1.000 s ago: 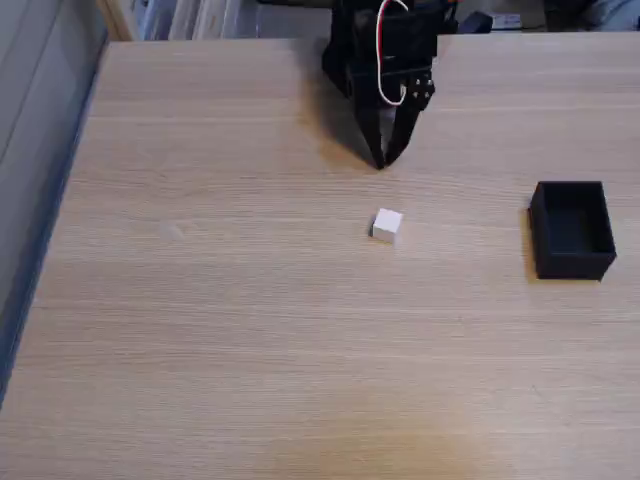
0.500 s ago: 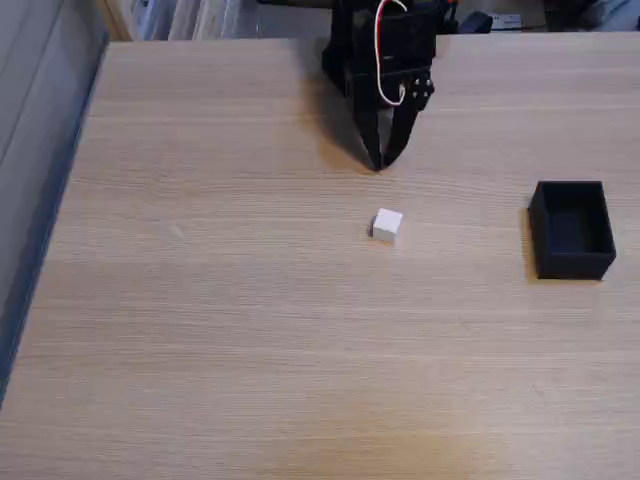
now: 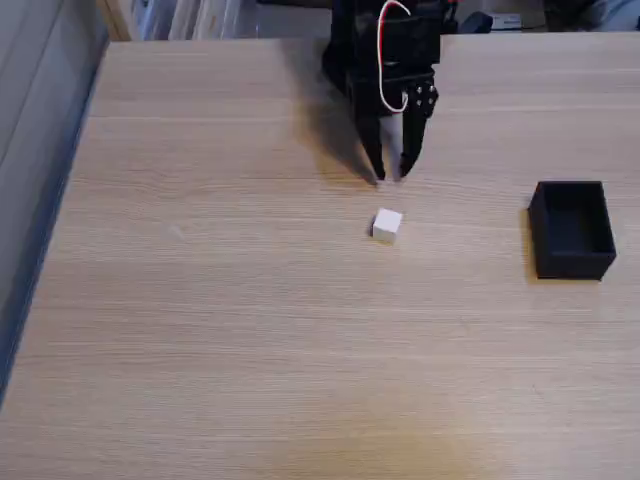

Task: Pick a white block and place it in the black box.

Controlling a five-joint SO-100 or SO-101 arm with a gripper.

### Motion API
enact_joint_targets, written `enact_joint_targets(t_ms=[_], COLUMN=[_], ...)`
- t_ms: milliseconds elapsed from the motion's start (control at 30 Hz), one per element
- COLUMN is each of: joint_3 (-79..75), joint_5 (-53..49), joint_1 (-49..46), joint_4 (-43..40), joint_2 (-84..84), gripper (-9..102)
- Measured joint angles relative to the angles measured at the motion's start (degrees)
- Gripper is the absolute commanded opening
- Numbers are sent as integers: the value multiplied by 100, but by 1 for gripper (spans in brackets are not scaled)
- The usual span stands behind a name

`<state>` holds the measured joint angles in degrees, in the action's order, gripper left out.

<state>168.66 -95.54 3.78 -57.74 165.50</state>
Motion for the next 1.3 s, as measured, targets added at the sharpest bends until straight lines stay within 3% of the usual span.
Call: enact_joint_targets(t_ms=[533, 1000, 1300], joint_3=[-747, -1433, -1969], joint_5=[202, 255, 246], joint_1=[-272, -396, -431], joint_4=[1169, 2180, 2408], joint_2=[-1793, -3313, -4175], gripper=[28, 30, 29])
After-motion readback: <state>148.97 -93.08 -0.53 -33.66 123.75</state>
